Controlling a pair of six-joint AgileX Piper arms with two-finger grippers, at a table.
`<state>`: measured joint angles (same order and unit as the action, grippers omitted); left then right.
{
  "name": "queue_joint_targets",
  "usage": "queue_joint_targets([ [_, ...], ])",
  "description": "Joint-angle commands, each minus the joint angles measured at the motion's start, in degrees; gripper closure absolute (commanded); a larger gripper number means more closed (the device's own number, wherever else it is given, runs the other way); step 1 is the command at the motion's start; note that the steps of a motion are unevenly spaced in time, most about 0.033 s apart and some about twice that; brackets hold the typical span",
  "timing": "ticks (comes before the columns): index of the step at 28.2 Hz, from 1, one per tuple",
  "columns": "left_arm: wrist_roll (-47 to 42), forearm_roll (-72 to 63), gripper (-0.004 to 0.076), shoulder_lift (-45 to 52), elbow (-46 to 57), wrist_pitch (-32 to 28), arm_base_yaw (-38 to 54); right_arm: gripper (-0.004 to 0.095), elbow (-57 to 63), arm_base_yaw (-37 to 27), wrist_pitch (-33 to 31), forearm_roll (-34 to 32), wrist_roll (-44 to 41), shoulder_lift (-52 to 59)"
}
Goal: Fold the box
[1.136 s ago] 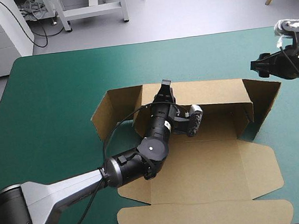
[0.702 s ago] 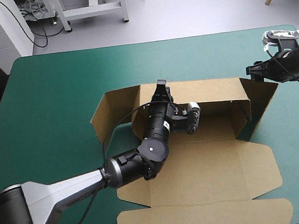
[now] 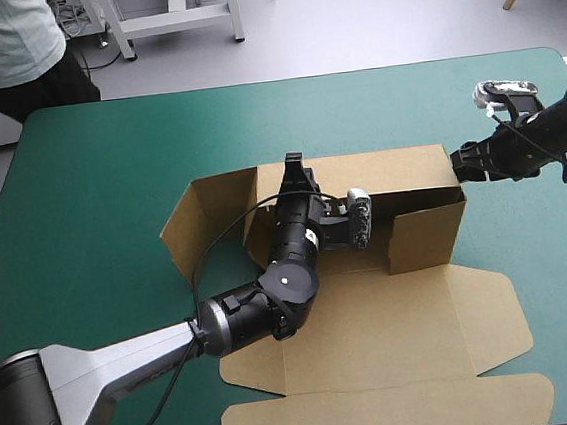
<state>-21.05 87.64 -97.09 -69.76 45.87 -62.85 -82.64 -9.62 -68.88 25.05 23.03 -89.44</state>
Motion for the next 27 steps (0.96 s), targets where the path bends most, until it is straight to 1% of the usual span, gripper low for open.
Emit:
queue_joint_targets([
  [1,3.28,1.11,0.0734,2.56,-0.58,0.11,-0.29,0.0288,4.65,0.13,2.38,4.59,4.6,5.22],
  [3,3.55,0.96,0.0734,2.56,0.15,0.11,-0.29,0.0288,9.77,0.13,6.57,4.59,6.83,8.29],
  [5,3.82,0.95,0.0734,2.56,0.72,-0.42,-0.29,0.0288,12.81,0.13,9.38,4.59,7.54,10.49],
  [8,6.77,0.13,0.0734,2.56,1.06,-0.55,-0.29,0.0288,16.59,0.13,12.33,4.59,9.71,13.38],
  [11,7.3,-0.05,0.0734,2.56,1.06,-0.14,-0.29,0.0288,19.92,0.13,15.09,4.95,13.37,16.03],
  [14,7.45,-0.05,0.0734,2.56,1.06,-0.24,-0.29,0.0288,22.49,0.13,16.06,5.43,16.5,18.16],
  [19,7.6,-0.28,0.0734,2.56,1.06,-0.33,-0.29,0.0288,25.26,0.13,15.32,5.43,23.55,20.22],
  [23,7.6,-1.98,0.0734,2.56,1.06,-0.33,-0.29,0.0288,25.64,0.13,13.46,5.43,26.63,20.51],
  [27,7.6,-3.13,0.0734,2.56,1.06,-0.36,-0.29,0.0288,25.64,0.13,13.47,6.95,29.22,20.51],
])
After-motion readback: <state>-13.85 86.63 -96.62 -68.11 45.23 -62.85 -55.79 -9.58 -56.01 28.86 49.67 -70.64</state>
